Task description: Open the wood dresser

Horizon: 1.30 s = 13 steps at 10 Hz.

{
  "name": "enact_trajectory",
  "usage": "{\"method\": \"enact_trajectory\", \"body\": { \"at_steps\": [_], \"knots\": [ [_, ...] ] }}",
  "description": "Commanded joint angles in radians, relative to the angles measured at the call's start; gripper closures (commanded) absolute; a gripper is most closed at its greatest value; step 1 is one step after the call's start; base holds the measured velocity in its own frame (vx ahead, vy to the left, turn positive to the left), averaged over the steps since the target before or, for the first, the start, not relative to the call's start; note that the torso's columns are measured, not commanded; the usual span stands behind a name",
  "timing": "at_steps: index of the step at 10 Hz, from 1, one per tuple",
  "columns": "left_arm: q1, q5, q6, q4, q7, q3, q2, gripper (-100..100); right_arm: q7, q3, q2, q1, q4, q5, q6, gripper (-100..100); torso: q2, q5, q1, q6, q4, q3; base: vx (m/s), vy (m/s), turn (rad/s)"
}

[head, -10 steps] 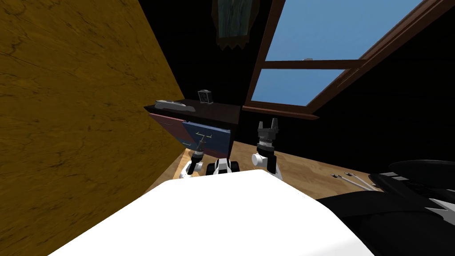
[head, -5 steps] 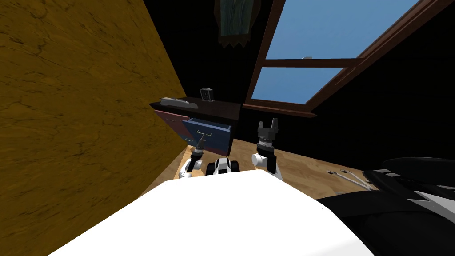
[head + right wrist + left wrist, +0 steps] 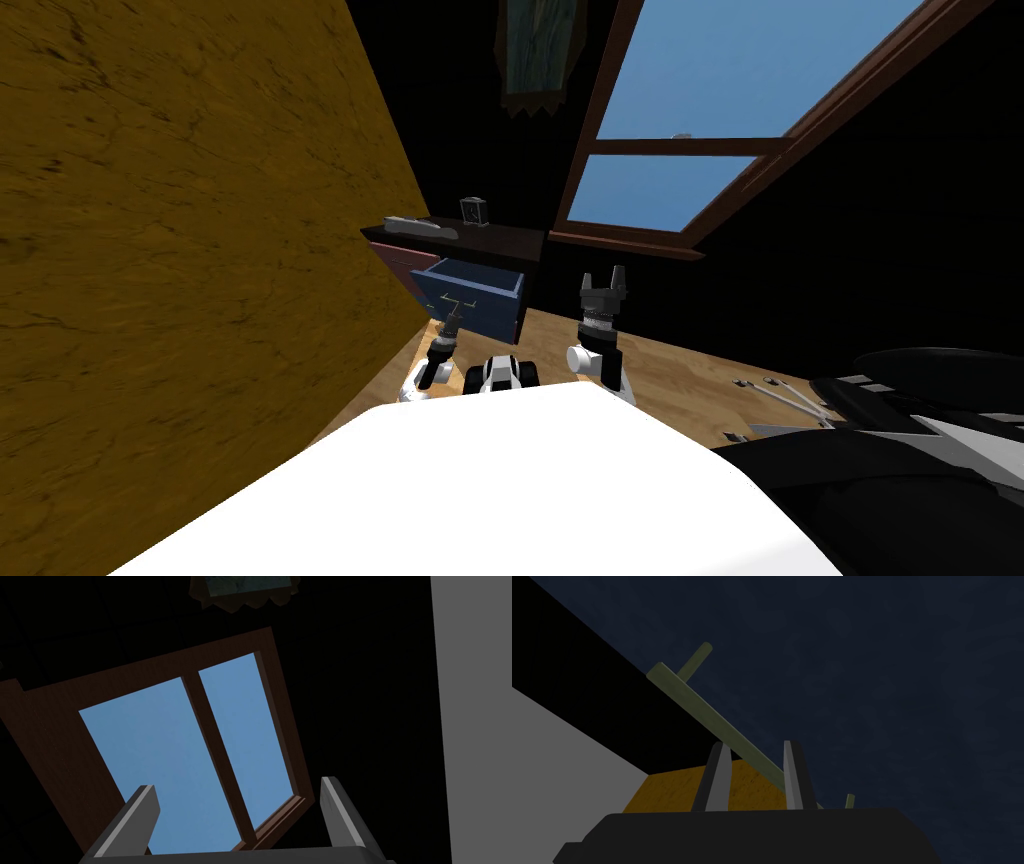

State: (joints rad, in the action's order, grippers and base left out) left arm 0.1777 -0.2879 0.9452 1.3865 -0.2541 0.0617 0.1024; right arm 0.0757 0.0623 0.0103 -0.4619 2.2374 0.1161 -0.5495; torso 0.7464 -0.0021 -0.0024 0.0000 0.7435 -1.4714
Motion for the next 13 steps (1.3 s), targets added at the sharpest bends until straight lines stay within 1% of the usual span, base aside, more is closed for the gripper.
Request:
{"method": "enact_trajectory", "body": {
  "at_steps": [1, 2, 5, 10, 11, 12, 13],
  "knots": [
    [0.012, -0.007, -0.004, 0.017, 0.009, 0.001, 0.002, 100, 0.0, 0.0, 0.0, 0.0, 0.0, 0.0, 0.0, 0, 0.001, -0.001, -0.002, 0.0, 0.002, 0.0, -0.086, 0.03, 0.012],
    [-0.01, -0.006, -0.049, 0.033, 0.026, -0.001, 0.011, -100, 0.0, 0.0, 0.0, 0.0, 0.0, 0.0, 0.0, 0, -0.006, -0.002, -0.004, 0.001, 0.0, -0.004, -0.066, 0.011, -0.001],
    [-0.051, -0.003, -0.113, 0.06, 0.048, -0.005, 0.023, -100, 0.0, 0.0, 0.0, 0.0, 0.0, 0.0, 0.0, 0, -0.012, 0.002, 0.003, 0.0, -0.006, -0.007, -0.071, -0.007, -0.004],
    [-0.119, 0.001, -0.219, 0.104, 0.084, -0.012, 0.042, -100, 0.0, 0.0, 0.0, 0.0, 0.0, 0.0, 0.0, 0, 0.001, -0.001, 0.004, -0.004, 0.005, 0.0, -0.054, -0.001, -0.007],
    [-0.097, -0.002, -0.206, 0.079, 0.081, -0.004, 0.039, -100, 0.0, 0.0, 0.0, 0.0, 0.0, 0.0, 0.0, 0, 0.003, -0.002, 0.004, -0.005, 0.008, 0.001, -0.018, -0.001, -0.013],
    [-0.096, -0.002, -0.215, 0.078, 0.084, -0.003, 0.04, 0, 0.0, 0.0, 0.0, 0.0, 0.0, 0.0, 0.0, 0, 0.001, -0.001, 0.003, -0.003, 0.004, 0.001, 0.0, 0.0, 0.0],
    [-0.093, -0.002, -0.217, 0.075, 0.084, -0.002, 0.04, 0, 0.0, 0.0, 0.0, 0.0, 0.0, 0.0, 0.0, 0, -0.002, 0.0, 0.002, -0.001, 0.001, -0.001, 0.0, 0.0, 0.0]
  ]
}}
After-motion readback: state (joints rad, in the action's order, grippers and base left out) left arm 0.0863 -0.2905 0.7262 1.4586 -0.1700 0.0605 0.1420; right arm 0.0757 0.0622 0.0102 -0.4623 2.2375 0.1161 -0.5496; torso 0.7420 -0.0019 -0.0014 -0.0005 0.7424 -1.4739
